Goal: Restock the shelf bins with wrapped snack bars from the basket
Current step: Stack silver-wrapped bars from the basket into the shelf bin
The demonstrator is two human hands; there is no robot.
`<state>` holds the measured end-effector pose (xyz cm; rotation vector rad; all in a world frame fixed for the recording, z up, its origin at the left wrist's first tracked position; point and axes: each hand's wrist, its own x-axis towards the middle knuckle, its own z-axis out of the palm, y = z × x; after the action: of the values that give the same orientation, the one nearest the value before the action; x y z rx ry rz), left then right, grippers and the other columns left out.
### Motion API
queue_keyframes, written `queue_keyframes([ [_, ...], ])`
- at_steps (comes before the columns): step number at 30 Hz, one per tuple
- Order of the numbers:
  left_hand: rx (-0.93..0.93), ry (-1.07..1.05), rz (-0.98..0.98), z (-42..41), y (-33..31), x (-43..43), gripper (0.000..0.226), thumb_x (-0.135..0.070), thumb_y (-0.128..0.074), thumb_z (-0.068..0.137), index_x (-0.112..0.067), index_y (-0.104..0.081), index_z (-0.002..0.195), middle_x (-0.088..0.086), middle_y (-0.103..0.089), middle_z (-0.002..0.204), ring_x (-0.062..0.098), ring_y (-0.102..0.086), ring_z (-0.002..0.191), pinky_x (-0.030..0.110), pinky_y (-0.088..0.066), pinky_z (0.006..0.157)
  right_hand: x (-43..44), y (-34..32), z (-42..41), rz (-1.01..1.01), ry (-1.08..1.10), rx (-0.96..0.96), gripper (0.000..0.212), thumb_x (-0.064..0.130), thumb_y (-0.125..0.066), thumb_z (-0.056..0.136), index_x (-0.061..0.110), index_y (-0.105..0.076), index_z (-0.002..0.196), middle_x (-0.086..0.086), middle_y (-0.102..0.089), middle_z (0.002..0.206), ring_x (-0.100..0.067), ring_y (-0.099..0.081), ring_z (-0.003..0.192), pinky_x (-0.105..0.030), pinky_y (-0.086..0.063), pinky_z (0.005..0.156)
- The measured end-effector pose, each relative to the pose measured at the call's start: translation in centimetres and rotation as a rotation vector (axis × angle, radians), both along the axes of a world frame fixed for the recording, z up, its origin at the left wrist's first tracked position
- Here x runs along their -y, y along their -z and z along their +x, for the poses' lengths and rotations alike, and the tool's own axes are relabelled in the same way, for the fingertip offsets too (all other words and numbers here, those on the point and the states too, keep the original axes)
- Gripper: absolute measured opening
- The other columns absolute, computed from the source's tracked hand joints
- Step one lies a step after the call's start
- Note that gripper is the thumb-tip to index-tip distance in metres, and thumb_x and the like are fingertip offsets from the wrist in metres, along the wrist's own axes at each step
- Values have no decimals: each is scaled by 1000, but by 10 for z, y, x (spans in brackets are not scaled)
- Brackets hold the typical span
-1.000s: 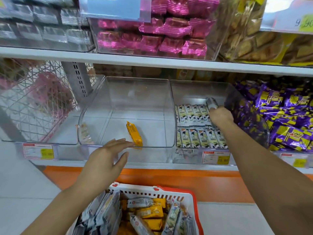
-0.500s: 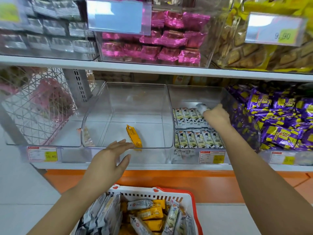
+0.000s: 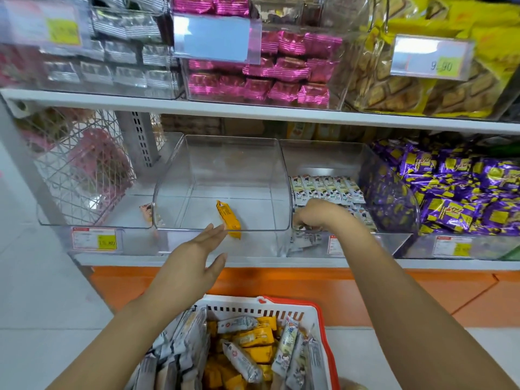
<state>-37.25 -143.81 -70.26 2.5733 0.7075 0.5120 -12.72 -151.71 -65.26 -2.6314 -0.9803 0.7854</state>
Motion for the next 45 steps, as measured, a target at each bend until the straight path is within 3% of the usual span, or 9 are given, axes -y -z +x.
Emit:
queue_keyframes([
  [6, -18, -59, 4, -24, 3, 9, 40, -28, -50, 97, -20, -51, 136, -9, -44, 143, 14, -50, 126, 10, -26, 100, 14, 5, -25, 336, 147, 85, 36, 18, -46, 97, 7, -48, 131, -13, -60, 109, -26, -57, 87, -28, -39, 58],
  [11, -275, -112, 21, -54, 31, 0, 34, -31, -49, 96, -7, -62, 77, 7, -63, 78, 20, -57, 70, 30, -37, 61, 39, 14, -83, 819, 140, 197, 19, 24, -56, 94, 14, -53, 79, 4, -52, 65, -13, -50, 64, -30, -38, 61],
  [14, -527, -164, -16, -73, 51, -5, 37, -32, -48, 97, -8, -52, 70, 8, -57, 72, 19, -53, 68, 25, -35, 56, 40, 45, -118, 660, -20, 21, 18, 29, -57, 95, 17, -52, 82, 6, -53, 70, -5, -49, 63, -22, -35, 57],
  [19, -907, -146, -247, -103, 92, -14, 37, -31, -47, 96, -10, -48, 127, 6, -53, 125, 19, -53, 115, 24, -41, 88, 20, 136, -161, 240, -36, -526, 41, 37, -58, 94, 9, -54, 124, -8, -61, 116, -22, -62, 103, -35, -52, 90],
  [24, -979, -101, -362, -99, 110, -17, 17, -34, -45, 97, -18, -45, 104, -1, -45, 89, 10, -45, 73, 20, -35, 59, 2, 193, -188, 111, 293, -1008, 63, 35, -63, 92, 6, -39, 143, -18, -48, 138, -28, -55, 118, -31, -52, 92],
  [35, -1021, 15, -318, -93, 123, -29, 30, -25, -42, 95, -16, -37, 68, -2, -37, 70, 16, -43, 72, 27, -32, 67, -38, 203, -195, 5, 524, -1094, 63, 38, -70, 85, 9, -44, 135, -15, -48, 136, -28, -51, 121, -38, -46, 96],
  [39, -997, 3, -332, -94, 123, -25, 21, -23, -41, 95, -10, -45, 79, 0, -40, 71, 18, -44, 71, 29, -33, 62, -34, 212, -204, 8, 545, -1074, 53, 56, -66, 81, 11, -58, 109, -10, -61, 115, -22, -56, 100, -30, -46, 82],
  [41, -970, 12, -303, -94, 122, -24, 20, -21, -41, 96, -5, -52, 93, 1, -43, 74, 19, -47, 75, 31, -38, 66, -33, 213, -207, 40, 524, -1030, 63, 60, -66, 79, 13, -58, 121, -9, -58, 110, -21, -52, 91, -29, -43, 72],
  [45, -951, 52, -247, -95, 119, -22, 14, -16, -41, 96, -9, -48, 87, -1, -41, 72, 19, -48, 78, 30, -39, 68, -36, 209, -212, 85, 406, -976, 68, 56, -61, 86, 18, -45, 140, -10, -46, 142, -28, -46, 127, -36, -40, 98],
])
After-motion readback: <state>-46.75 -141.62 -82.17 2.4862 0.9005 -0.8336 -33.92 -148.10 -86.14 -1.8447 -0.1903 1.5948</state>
